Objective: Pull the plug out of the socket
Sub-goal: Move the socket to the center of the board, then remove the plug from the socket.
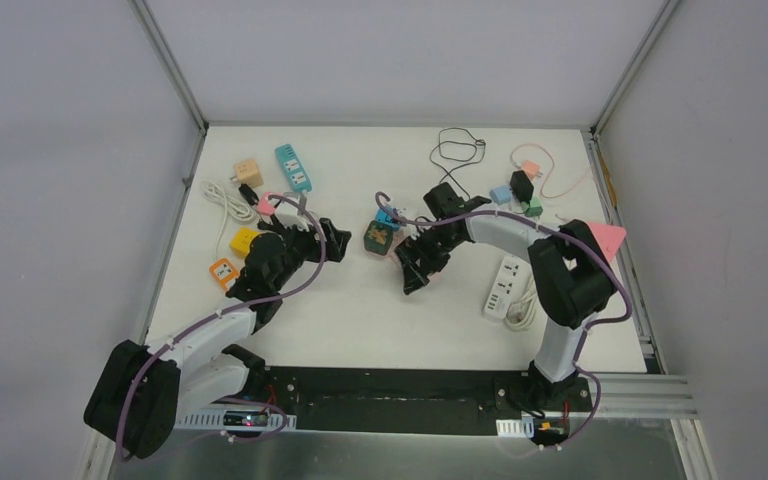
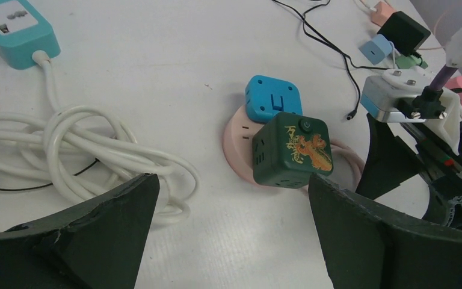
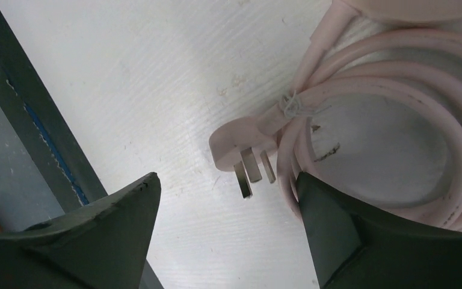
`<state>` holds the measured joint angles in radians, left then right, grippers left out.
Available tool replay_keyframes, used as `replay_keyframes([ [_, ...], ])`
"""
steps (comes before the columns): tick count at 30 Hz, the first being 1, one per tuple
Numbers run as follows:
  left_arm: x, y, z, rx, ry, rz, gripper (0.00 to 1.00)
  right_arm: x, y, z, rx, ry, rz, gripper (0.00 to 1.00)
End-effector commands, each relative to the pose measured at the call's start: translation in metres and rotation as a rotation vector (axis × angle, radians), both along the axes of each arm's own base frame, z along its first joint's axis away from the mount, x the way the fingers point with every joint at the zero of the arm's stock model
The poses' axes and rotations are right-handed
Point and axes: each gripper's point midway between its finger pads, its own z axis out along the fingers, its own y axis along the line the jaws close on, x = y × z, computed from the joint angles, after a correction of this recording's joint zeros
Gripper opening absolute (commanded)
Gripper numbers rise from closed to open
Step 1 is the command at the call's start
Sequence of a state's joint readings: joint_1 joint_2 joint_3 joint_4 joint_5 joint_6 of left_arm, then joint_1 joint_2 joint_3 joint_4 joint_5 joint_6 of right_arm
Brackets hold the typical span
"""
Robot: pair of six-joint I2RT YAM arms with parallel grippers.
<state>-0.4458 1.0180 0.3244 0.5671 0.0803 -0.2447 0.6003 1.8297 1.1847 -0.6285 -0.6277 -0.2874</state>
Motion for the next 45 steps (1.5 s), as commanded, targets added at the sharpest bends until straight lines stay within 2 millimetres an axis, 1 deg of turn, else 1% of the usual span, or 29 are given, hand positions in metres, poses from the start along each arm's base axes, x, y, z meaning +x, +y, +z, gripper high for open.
replay_keyframes([
  [1,-0.004,-0.011,0.014,-0.132,0.090,-0.012,0.99,0.008,-0.011,0.034,0.021,-0.092,0.060,0.87],
  [4,-0.008,-0.024,0.018,-0.158,0.122,-0.079,0.99,0.010,-0.019,0.052,0.058,-0.125,0.083,0.87],
  [8,-0.010,-0.040,0.022,-0.177,0.201,-0.155,0.99,0.007,-0.036,0.078,0.128,-0.123,0.141,0.88],
  [9,-0.009,-0.044,0.022,-0.176,0.228,-0.162,0.99,0.008,-0.041,0.083,0.144,-0.119,0.136,0.88],
  [10,-0.007,-0.048,0.029,-0.177,0.242,-0.171,0.99,0.009,-0.045,0.088,0.159,-0.120,0.124,0.88],
  [11,-0.006,-0.049,0.031,-0.167,0.256,-0.169,0.99,0.012,-0.049,0.092,0.171,-0.126,0.111,0.88],
  [13,-0.005,-0.050,0.030,-0.104,0.280,-0.128,0.98,0.017,-0.057,0.099,0.192,-0.139,0.079,0.88],
  [17,-0.003,-0.054,0.023,0.121,0.301,-0.039,0.98,0.026,-0.068,0.110,0.227,-0.155,0.024,0.88],
  [22,0.000,-0.082,0.018,0.298,0.300,-0.029,0.99,0.037,-0.079,0.118,0.269,-0.145,-0.052,0.88],
  [25,0.008,-0.094,0.012,0.367,0.312,-0.014,0.98,0.041,-0.085,0.121,0.288,-0.140,-0.089,0.87],
  [30,0.028,-0.106,-0.008,0.457,0.352,0.021,0.96,0.044,-0.089,0.123,0.300,-0.149,-0.107,0.88],
  [33,0.038,-0.113,-0.016,0.483,0.361,0.031,0.93,0.045,-0.090,0.122,0.301,-0.144,-0.111,0.88],
  [36,0.046,-0.116,-0.024,0.499,0.370,0.052,0.92,0.045,-0.090,0.121,0.301,-0.139,-0.113,0.88],
  [38,0.049,-0.119,-0.032,0.514,0.383,0.054,0.90,0.045,-0.090,0.121,0.301,-0.135,-0.114,0.88],
  [40,0.051,-0.122,-0.041,0.529,0.398,0.046,0.86,0.045,-0.091,0.121,0.301,-0.135,-0.115,0.88],
  [45,0.051,-0.130,-0.061,0.566,0.435,0.008,0.65,0.045,-0.092,0.120,0.302,-0.130,-0.117,0.88],
])
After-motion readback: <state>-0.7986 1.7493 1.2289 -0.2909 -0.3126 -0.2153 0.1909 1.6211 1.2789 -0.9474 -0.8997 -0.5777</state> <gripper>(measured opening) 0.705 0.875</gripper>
